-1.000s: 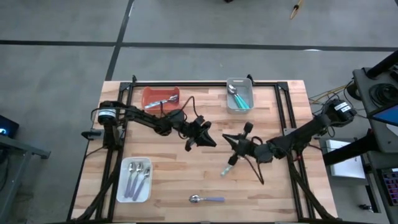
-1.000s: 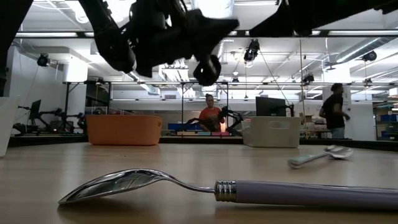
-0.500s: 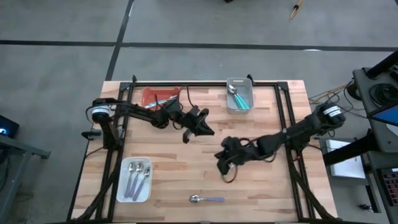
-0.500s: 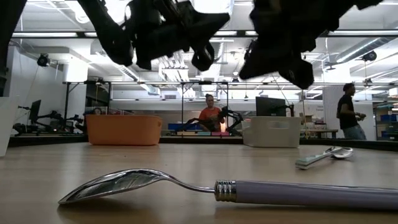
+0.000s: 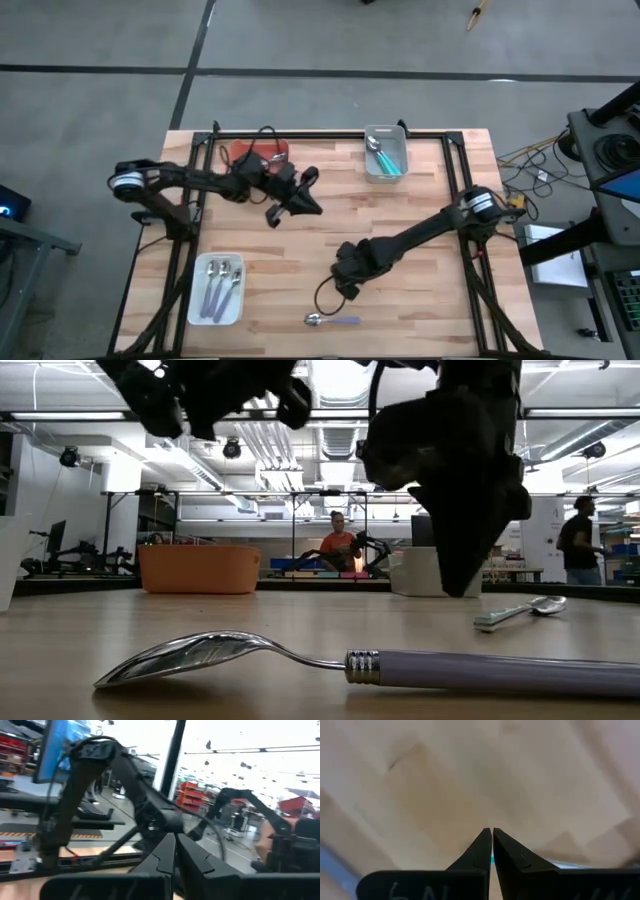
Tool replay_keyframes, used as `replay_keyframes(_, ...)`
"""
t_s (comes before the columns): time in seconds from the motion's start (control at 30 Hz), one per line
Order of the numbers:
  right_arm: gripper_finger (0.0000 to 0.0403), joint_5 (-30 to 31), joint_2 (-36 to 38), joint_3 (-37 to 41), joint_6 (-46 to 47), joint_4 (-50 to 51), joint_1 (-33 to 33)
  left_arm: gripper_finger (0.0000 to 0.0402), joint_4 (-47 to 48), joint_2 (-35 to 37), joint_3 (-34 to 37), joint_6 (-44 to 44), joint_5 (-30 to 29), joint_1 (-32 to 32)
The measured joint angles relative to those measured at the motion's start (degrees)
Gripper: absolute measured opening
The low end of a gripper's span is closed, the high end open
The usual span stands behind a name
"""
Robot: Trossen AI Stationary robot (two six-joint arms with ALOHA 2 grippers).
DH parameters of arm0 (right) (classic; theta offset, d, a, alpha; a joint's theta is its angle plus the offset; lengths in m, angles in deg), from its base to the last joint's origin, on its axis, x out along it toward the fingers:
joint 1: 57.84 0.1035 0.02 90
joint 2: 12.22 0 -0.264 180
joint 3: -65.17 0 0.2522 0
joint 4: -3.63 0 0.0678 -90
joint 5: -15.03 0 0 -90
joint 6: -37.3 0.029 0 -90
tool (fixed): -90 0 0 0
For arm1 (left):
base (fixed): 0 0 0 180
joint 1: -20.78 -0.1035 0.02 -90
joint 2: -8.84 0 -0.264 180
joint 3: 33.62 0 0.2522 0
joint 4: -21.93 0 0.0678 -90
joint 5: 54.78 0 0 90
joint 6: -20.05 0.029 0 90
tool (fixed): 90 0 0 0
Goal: Sort silverware by color (type)
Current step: Put the blue patterned spoon into the orange bin
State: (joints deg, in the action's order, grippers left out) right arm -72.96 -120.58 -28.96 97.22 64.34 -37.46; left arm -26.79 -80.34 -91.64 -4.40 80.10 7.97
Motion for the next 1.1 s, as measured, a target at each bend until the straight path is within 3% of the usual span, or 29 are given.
replay_keyframes(0.4, 0.0008, -9.8, -4.5, -1.4, -2.1, 0.9, 1.3, 0.0, -2.9, 16.9, 11.7, 1.4, -3.8, 0.8)
replay_keyframes(0.63, 0.0008, -15.1, -4.5, -1.2, -2.1, 12.5, 3.7, 0.0, -2.8, 21.8, 14.4, 2.5, -5.3, 0.9)
replay_keyframes(0.77, 0.0008, -14.9, -4.5, -0.9, -2.1, 19.3, 4.8, 0.0, -2.8, 22.0, 14.7, 2.9, -5.4, 0.9)
replay_keyframes(0.97, 0.0008, -13.8, -0.8, -0.9, -2.2, 21.2, 4.7, 0.0, -2.8, 20.7, 14.5, 3.8, -6.0, 0.9)
replay_keyframes(1.1, 0.0008, -9.8, 3.0, -0.6, -2.5, 24.0, 3.0, 0.0, -2.8, 19.5, 13.8, 4.5, -6.6, 0.9)
